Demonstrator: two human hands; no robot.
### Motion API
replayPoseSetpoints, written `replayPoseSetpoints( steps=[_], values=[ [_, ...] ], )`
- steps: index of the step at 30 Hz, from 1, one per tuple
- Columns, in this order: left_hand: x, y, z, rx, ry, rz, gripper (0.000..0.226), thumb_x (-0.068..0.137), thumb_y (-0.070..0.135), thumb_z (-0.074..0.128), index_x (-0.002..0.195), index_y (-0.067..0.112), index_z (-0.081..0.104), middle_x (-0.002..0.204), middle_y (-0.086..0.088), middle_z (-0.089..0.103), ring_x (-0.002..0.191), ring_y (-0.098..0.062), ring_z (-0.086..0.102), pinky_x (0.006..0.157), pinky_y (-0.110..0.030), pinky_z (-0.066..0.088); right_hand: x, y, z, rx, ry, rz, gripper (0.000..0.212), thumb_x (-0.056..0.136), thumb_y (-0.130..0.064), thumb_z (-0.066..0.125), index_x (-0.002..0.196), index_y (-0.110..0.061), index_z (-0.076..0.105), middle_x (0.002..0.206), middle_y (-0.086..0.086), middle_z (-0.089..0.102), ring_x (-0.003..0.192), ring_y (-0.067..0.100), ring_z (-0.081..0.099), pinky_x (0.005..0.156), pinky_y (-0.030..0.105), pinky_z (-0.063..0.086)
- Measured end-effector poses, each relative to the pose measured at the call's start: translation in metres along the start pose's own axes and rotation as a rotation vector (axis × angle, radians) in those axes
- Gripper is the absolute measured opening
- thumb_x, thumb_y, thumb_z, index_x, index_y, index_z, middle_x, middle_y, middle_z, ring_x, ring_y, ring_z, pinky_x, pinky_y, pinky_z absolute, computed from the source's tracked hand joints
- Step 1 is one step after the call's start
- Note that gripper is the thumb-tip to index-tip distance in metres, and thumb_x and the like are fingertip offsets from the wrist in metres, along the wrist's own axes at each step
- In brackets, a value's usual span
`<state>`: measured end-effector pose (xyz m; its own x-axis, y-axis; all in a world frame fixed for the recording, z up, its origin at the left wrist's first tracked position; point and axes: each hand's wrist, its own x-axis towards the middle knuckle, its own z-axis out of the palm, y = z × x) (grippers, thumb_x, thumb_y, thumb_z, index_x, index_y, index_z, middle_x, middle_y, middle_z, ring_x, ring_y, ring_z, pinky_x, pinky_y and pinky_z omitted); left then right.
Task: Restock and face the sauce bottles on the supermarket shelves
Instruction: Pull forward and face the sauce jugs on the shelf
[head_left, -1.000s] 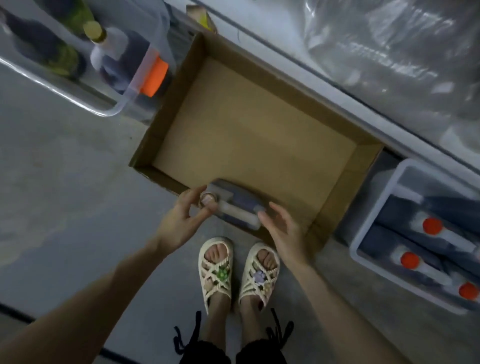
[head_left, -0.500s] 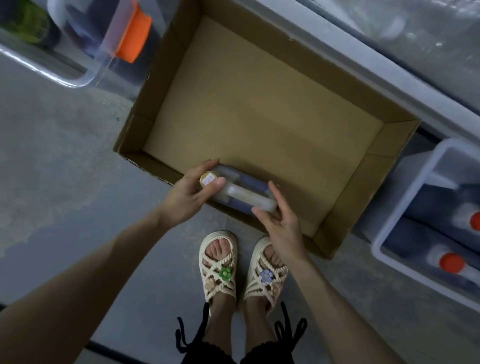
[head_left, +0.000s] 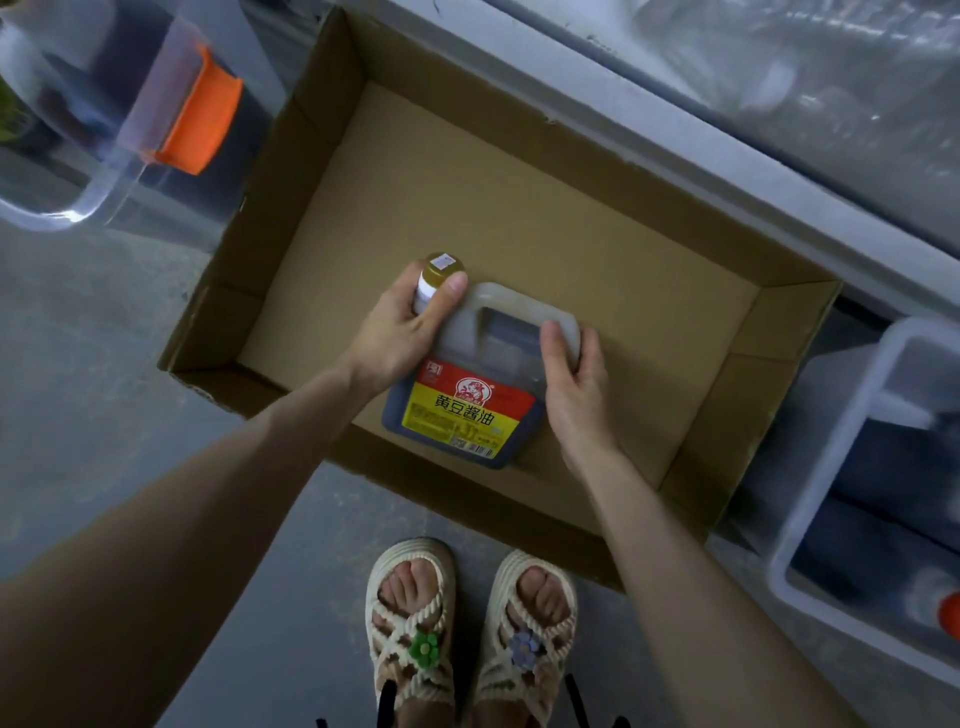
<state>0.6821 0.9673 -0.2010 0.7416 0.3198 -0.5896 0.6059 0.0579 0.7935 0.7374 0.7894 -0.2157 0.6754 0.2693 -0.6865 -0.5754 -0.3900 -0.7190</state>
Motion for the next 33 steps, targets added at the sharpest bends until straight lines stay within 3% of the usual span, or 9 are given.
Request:
replayPoseSetpoints(
  steps=[7, 13, 17, 20, 22, 25, 28, 30, 33],
  values=[
    [0.008, 0.010, 0.006, 0.044, 0.048, 0.052, 0.023, 0.098, 0.035, 0.047, 0.104, 0.013, 0.047, 0.088, 0.004, 0.062, 0.066, 0.004, 0.064, 0.055, -0.012, 0.049, 0.011, -0.008, 0.004, 0.042, 0.095, -0.054, 0.016, 0.093, -0.042, 0.055, 0.095, -0.026, 0.052, 0.087, -0.004, 0.066, 0.067, 0.004, 0.067, 0.058, 0.022, 0.053],
    [-0.043, 0.083, 0.001, 0.028, 0.085, 0.093, 0.024, 0.097, 0.041, 0.048, 0.099, 0.016, 0.048, 0.086, 0.004, 0.062, 0.068, -0.002, 0.065, 0.057, -0.013, 0.048, -0.048, -0.082, -0.016, 0.021, 0.098, -0.131, 0.025, 0.095, -0.041, 0.053, 0.106, -0.020, 0.052, 0.083, -0.004, 0.064, 0.059, -0.003, 0.064, 0.051, 0.015, 0.049],
    [-0.094, 0.171, -0.007, 0.029, 0.088, 0.164, 0.020, 0.096, 0.042, 0.048, 0.095, 0.022, 0.049, 0.087, 0.007, 0.062, 0.073, 0.000, 0.064, 0.062, -0.014, 0.050, -0.118, -0.165, -0.040, 0.051, 0.112, -0.183, 0.022, 0.095, -0.039, 0.054, 0.106, -0.020, 0.053, 0.083, -0.004, 0.064, 0.058, -0.001, 0.065, 0.050, 0.015, 0.049],
    [-0.141, 0.254, -0.012, 0.027, 0.059, 0.222, 0.033, 0.094, 0.051, 0.048, 0.106, 0.021, 0.054, 0.102, 0.003, 0.066, 0.093, -0.011, 0.066, 0.083, -0.033, 0.055, -0.181, -0.241, -0.062, 0.040, 0.162, -0.257, 0.024, 0.095, -0.039, 0.053, 0.105, -0.018, 0.056, 0.082, -0.005, 0.064, 0.059, -0.004, 0.063, 0.052, 0.014, 0.049],
    [-0.174, 0.317, -0.015, 0.038, 0.070, 0.271, 0.032, 0.094, 0.052, 0.048, 0.104, 0.022, 0.055, 0.099, 0.005, 0.067, 0.093, -0.012, 0.066, 0.087, -0.037, 0.053, -0.225, -0.295, -0.077, 0.017, 0.207, -0.297, 0.024, 0.093, -0.047, 0.054, 0.095, -0.024, 0.057, 0.082, -0.006, 0.065, 0.066, -0.002, 0.064, 0.062, 0.019, 0.052],
    [-0.228, 0.417, -0.013, 0.056, 0.082, 0.385, 0.022, 0.095, 0.046, 0.049, 0.095, 0.025, 0.055, 0.088, 0.011, 0.065, 0.082, 0.002, 0.064, 0.077, -0.019, 0.051, -0.294, -0.378, -0.105, 0.053, 0.279, -0.367, 0.022, 0.090, -0.050, 0.057, 0.088, -0.029, 0.059, 0.087, -0.005, 0.068, 0.080, 0.011, 0.068, 0.079, 0.039, 0.057],
    [-0.285, 0.515, -0.010, 0.054, 0.088, 0.524, 0.019, 0.097, 0.042, 0.049, 0.099, 0.024, 0.055, 0.087, 0.017, 0.061, 0.073, 0.014, 0.058, 0.069, -0.007, 0.045, -0.368, -0.459, -0.133, 0.135, 0.351, -0.465, 0.023, 0.091, -0.045, 0.060, 0.100, -0.023, 0.061, 0.081, -0.011, 0.061, 0.075, 0.008, 0.064, 0.086, 0.041, 0.056],
    [-0.319, 0.571, -0.006, 0.041, 0.074, 0.590, 0.025, 0.095, 0.049, 0.049, 0.104, 0.026, 0.056, 0.093, 0.016, 0.063, 0.088, 0.001, 0.062, 0.083, -0.020, 0.048, -0.413, -0.506, -0.152, 0.141, 0.414, -0.521, 0.030, 0.092, -0.043, 0.059, 0.108, -0.018, 0.059, 0.079, -0.017, 0.052, 0.073, 0.004, 0.057, 0.083, 0.035, 0.052],
    [-0.364, 0.642, 0.003, 0.038, 0.045, 0.694, 0.037, 0.086, 0.063, 0.050, 0.098, 0.029, 0.058, 0.096, 0.012, 0.066, 0.098, -0.011, 0.063, 0.093, -0.036, 0.048, -0.473, -0.559, -0.180, 0.140, 0.504, -0.624, 0.026, 0.088, -0.049, 0.061, 0.089, -0.023, 0.060, 0.080, -0.005, 0.062, 0.079, 0.016, 0.062, 0.078, 0.040, 0.052]
  ],
)
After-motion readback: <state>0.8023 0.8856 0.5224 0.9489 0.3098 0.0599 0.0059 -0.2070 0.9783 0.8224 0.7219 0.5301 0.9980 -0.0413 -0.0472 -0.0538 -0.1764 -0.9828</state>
